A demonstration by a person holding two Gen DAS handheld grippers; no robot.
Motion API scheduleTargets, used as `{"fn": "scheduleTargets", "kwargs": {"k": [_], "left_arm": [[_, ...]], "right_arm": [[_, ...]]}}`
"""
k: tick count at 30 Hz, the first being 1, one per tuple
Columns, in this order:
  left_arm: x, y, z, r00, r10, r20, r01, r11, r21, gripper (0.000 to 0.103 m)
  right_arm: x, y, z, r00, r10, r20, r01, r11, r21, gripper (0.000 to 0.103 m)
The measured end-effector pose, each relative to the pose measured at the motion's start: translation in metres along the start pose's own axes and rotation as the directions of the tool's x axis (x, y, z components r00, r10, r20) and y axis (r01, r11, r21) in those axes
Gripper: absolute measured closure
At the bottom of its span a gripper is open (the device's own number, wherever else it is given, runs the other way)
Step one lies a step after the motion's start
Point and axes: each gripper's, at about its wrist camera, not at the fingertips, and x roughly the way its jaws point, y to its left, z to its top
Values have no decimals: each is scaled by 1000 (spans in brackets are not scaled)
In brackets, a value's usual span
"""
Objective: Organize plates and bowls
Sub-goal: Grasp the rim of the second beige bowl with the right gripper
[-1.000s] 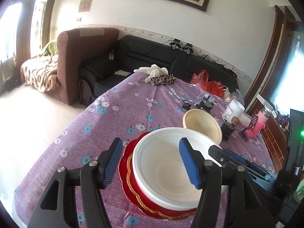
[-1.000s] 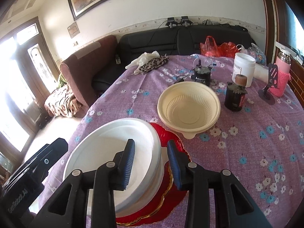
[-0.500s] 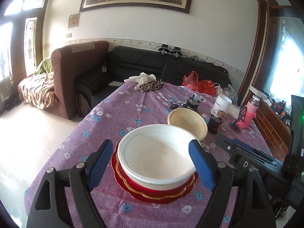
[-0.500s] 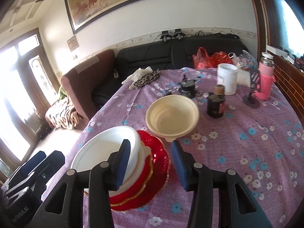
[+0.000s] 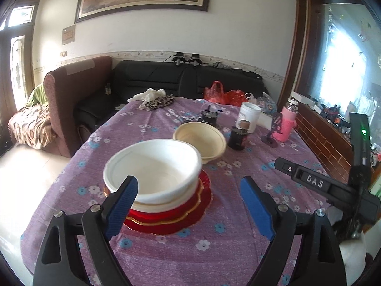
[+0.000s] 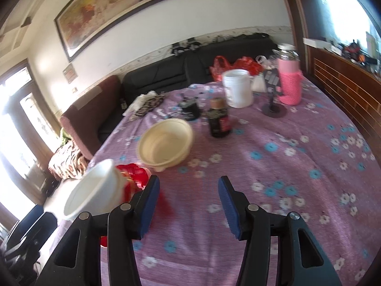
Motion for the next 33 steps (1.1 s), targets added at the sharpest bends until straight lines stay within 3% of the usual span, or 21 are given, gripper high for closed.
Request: {"fn": "scheduleTargets", "kwargs": {"k": [4,9,18,22,28,31,33], "left_arm": [[1,-2,-12,1000,-29,-13,28,999,-20,16],[-1,3,-12,999,-35,-3,35,998,-55,16],[13,22,-5,999,-47,-8,46,994,-98,16],[23,36,-3,999,-46,-24,42,991,-128,16],[32,47,-2,998,-42,-38,36,988,-148,16],[32,50,-2,998,-42,-39,36,989,-145,16],[33,50,-2,998,-43,-40,36,988,-150,16]], "right_arm": [[13,-25,-2,998,-46,-52,48,998,27,45],[46,-38,1,991,-39,-128,45,998,45,45],[147,-17,38,967,76,-244,-45,990,132,45],[189,-8,55,958,96,-271,-51,984,168,45],[245,-3,58,931,76,-357,7,974,225,46],[246,-5,58,928,109,-355,-19,969,246,89],[236,-6,57,933,110,-342,-26,970,241,91]]}}
